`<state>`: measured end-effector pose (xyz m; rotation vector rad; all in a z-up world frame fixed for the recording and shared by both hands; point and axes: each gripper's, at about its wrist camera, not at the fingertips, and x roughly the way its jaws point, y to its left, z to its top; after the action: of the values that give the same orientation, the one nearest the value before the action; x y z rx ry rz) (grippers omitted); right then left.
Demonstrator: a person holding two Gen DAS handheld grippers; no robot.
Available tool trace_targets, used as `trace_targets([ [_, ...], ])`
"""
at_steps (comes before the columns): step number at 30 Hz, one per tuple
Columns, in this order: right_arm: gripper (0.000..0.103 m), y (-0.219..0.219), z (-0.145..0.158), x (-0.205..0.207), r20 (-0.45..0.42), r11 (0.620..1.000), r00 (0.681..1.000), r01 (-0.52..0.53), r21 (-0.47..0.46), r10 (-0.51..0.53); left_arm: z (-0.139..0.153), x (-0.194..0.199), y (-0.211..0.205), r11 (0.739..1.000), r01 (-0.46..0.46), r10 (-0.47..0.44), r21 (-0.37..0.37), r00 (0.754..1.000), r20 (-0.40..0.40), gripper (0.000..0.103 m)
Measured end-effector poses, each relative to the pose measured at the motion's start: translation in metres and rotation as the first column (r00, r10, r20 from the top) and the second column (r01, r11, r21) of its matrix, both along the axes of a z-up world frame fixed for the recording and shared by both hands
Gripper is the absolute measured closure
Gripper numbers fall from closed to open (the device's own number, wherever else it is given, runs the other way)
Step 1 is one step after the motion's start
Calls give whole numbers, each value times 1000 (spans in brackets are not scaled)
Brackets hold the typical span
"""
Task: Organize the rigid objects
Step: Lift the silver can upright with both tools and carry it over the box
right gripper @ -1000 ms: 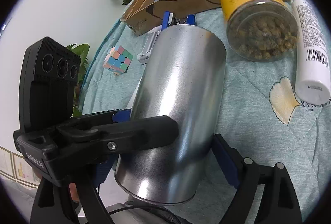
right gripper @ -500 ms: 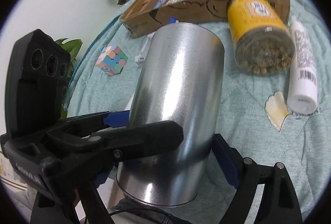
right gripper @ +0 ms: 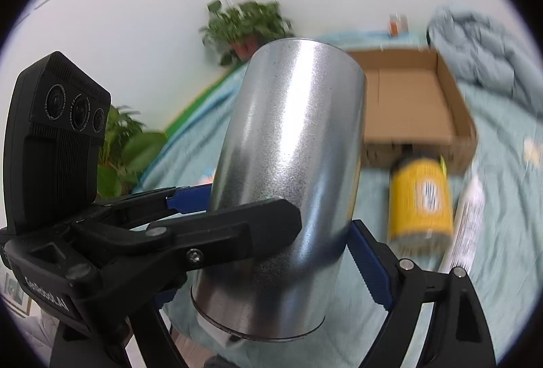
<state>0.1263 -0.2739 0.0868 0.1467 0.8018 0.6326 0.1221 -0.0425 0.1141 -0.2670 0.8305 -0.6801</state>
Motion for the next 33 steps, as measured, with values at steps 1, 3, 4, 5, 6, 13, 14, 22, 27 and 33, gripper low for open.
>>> trace_targets([
  [1,16,1,7,2,18,1000,1000,-2,0,2,9,2,2,1000,1,-1,1,1000,16,25],
  [3,16,0,22,8,55,1000,998,-4,2,4,29,8,3,1000,0,0,4,999,53,25],
  [4,16,-1,28,10,69,1000,998,-5,4,5,38,10,4,1000,-4,4,3,998,65,25],
  [5,16,0,37,14,88,1000,996,-9,10,8,47,12,4,1000,-10,10,6,997,78,25],
  [6,16,-2,40,14,98,1000,995,-14,14,12,58,14,4,1000,-13,12,10,996,93,25],
  [13,16,2,81,25,184,999,981,-51,-18,54,117,29,6,999,-20,14,30,983,185,25],
  [14,16,3,86,28,188,998,980,-53,-23,56,124,37,6,999,-14,7,37,982,186,25],
  [22,16,12,87,98,72,997,995,-64,-38,66,130,121,3,998,1,-5,63,998,63,25],
  [27,16,15,75,127,-16,996,998,-61,-64,60,108,165,-4,998,19,-18,66,1000,-15,25],
  [33,16,16,49,159,-103,996,994,-47,-75,39,65,205,-9,998,31,-25,51,995,-101,25],
])
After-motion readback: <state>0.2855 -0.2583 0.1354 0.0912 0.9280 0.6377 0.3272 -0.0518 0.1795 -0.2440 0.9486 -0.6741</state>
